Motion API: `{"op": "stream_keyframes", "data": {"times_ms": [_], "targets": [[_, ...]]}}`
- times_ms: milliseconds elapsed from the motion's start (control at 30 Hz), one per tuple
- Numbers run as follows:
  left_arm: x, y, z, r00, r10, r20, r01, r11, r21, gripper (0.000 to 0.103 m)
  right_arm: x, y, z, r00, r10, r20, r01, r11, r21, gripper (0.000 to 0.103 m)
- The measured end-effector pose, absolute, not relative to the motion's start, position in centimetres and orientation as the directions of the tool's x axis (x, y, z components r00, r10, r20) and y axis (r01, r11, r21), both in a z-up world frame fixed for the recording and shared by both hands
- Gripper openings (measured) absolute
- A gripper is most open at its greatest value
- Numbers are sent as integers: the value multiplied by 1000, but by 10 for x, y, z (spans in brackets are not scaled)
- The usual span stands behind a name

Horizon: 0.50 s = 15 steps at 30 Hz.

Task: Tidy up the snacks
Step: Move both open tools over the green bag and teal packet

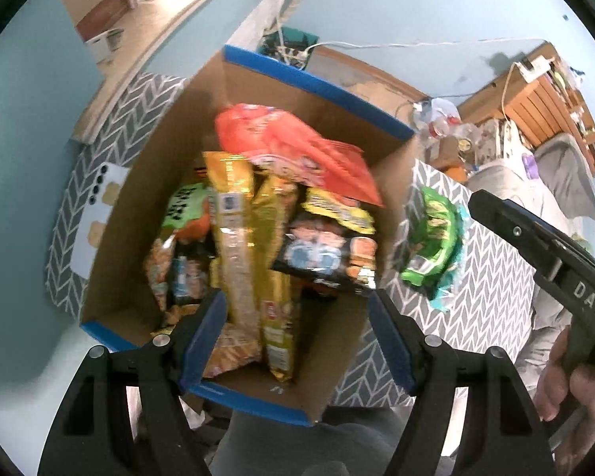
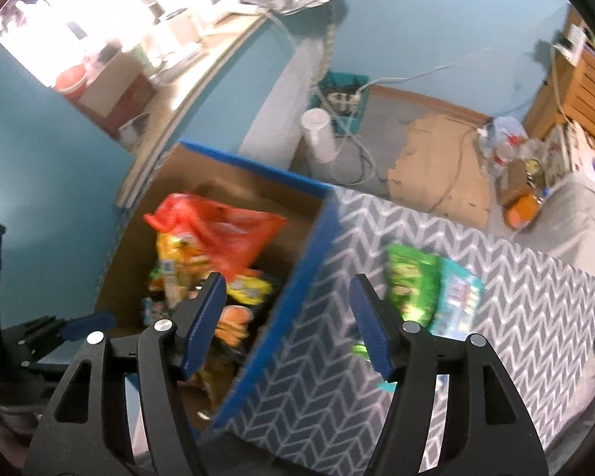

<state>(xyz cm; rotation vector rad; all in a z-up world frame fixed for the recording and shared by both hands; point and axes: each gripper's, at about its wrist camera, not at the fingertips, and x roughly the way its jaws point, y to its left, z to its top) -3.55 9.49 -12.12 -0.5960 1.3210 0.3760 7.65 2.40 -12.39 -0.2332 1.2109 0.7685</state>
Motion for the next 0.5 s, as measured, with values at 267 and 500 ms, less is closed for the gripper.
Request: {"op": "stream_keyframes", "data": {"times_ms": [267, 500], "targets": [[-12, 62, -120, 224, -88, -970, -537, 820, -199, 75, 107, -35, -141, 156, 352, -923, -555, 804, 213, 66], [17, 32, -122, 228, -61, -972, -483, 860, -167, 75, 129, -71, -160, 130, 326, -936, -490, 842, 226, 66]]}}
